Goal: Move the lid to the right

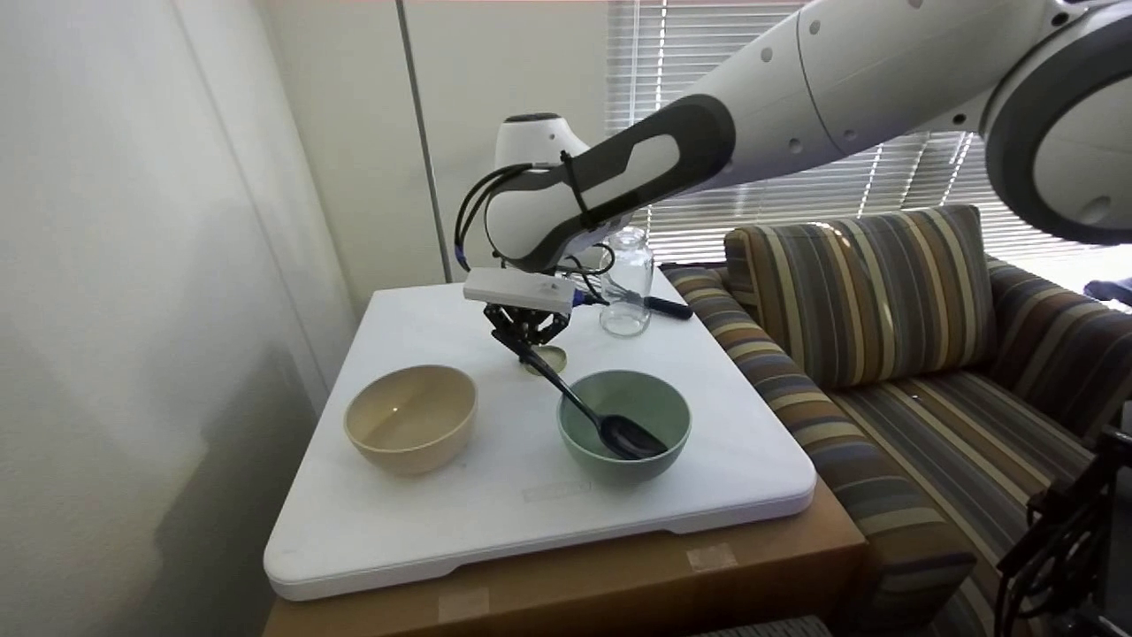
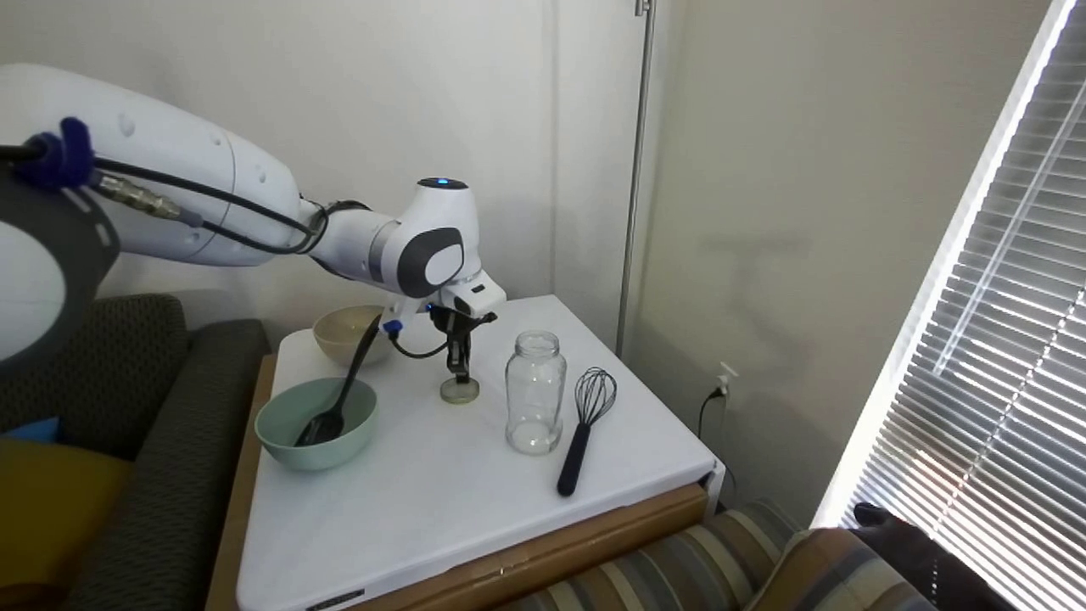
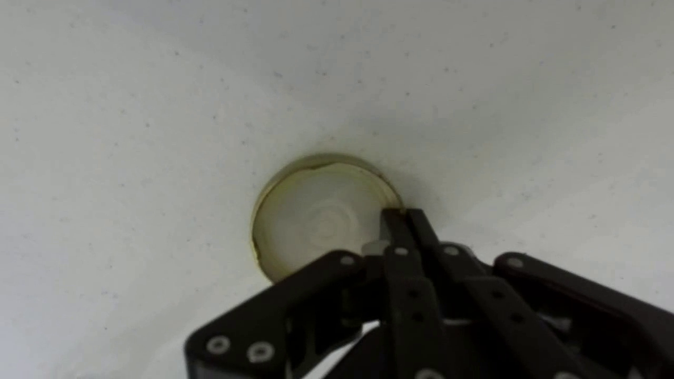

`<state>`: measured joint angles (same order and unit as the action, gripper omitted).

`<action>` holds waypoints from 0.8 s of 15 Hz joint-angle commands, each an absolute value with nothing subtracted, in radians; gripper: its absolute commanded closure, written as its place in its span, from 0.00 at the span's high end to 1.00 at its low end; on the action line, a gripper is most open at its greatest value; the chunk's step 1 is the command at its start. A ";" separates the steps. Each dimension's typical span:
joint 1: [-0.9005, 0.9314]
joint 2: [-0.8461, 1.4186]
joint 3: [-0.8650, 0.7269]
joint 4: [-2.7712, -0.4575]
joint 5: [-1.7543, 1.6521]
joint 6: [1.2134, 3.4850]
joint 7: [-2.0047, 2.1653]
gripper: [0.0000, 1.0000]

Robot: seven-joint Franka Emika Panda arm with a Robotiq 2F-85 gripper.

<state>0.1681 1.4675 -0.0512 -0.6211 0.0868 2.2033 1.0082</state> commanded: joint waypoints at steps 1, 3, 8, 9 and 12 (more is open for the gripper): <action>0.157 1.467 -0.037 -0.636 0.082 2.170 1.004 0.01; 0.159 1.468 -0.028 -0.611 0.085 2.144 0.989 0.01; 0.164 1.468 0.020 -0.532 0.100 2.095 0.918 0.01; 0.164 1.468 0.031 -0.514 0.103 2.104 0.893 0.01; 0.154 1.467 0.073 -0.460 0.126 2.109 0.814 0.01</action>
<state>0.1753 1.4670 0.0253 -0.5170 0.0916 2.1422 0.9054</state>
